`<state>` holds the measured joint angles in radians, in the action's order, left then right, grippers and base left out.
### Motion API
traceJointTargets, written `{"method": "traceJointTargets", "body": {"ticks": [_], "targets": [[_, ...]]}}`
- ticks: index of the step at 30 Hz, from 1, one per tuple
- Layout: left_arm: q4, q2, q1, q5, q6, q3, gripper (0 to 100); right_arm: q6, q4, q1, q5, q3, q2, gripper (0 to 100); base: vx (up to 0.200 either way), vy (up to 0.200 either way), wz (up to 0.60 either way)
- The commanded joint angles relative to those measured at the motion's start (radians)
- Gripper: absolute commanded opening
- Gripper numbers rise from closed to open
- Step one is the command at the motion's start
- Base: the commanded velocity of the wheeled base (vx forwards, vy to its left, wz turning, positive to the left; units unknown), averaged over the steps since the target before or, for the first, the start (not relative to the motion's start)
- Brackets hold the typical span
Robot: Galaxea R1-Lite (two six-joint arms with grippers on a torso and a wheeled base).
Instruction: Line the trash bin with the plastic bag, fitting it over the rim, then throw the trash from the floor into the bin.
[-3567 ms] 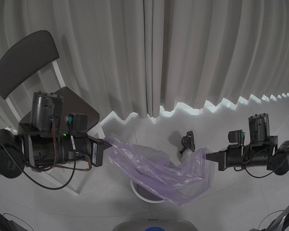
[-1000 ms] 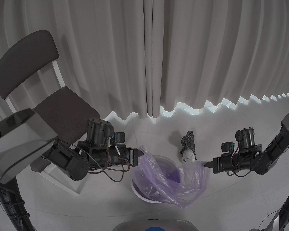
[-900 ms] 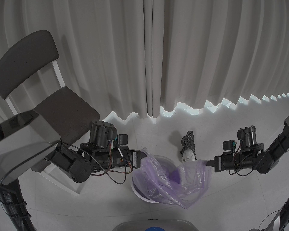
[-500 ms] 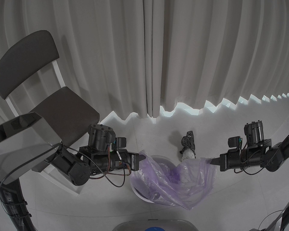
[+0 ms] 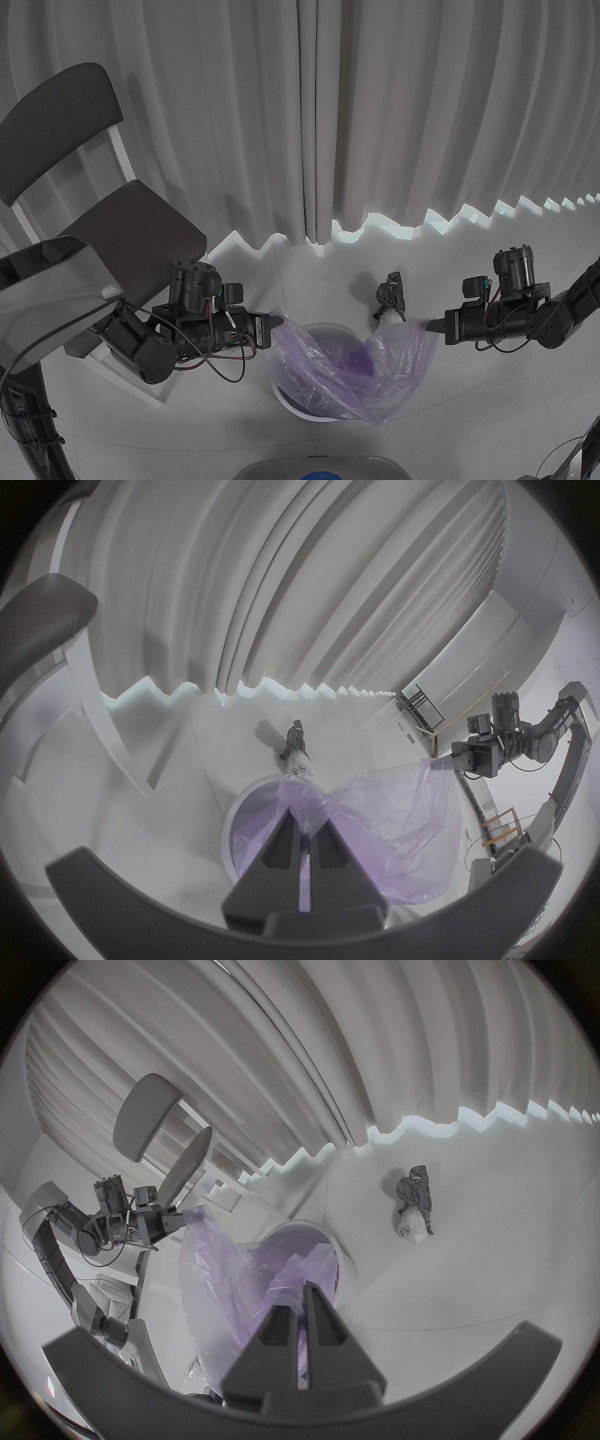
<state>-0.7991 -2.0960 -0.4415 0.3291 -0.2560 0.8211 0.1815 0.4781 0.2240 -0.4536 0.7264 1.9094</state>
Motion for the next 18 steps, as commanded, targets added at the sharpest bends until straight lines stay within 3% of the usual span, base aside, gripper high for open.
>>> {"method": "traceJointTargets", "body": {"ticks": [1,4,8,11,12,18], "targets": [[-0.002,0.039,0.001,-0.015,0.000,-0.034,0,-0.010,-0.041,-0.031,0.007,0.041,0.016,0,0.000,0.000,0.00],[-0.005,0.048,0.001,-0.021,0.000,-0.051,0,-0.030,-0.061,-0.051,0.010,0.041,0.007,0,0.000,0.000,0.00],[-0.098,0.065,0.001,-0.064,0.001,-0.109,0,-0.191,-0.059,-0.094,0.007,-0.002,-0.029,0,0.000,0.000,0.00],[-0.127,0.067,0.001,-0.071,0.003,-0.123,0,-0.237,-0.059,-0.094,0.007,-0.012,-0.038,0,0.000,0.000,0.00],[-0.161,0.067,0.001,-0.081,0.007,-0.142,0,-0.313,-0.061,-0.088,0.007,-0.019,-0.058,0,0.000,0.000,0.00],[-0.189,0.077,-0.005,-0.104,0.044,-0.175,0,-0.496,-0.065,-0.061,0.007,-0.028,-0.102,0,0.000,0.000,0.00]]}}
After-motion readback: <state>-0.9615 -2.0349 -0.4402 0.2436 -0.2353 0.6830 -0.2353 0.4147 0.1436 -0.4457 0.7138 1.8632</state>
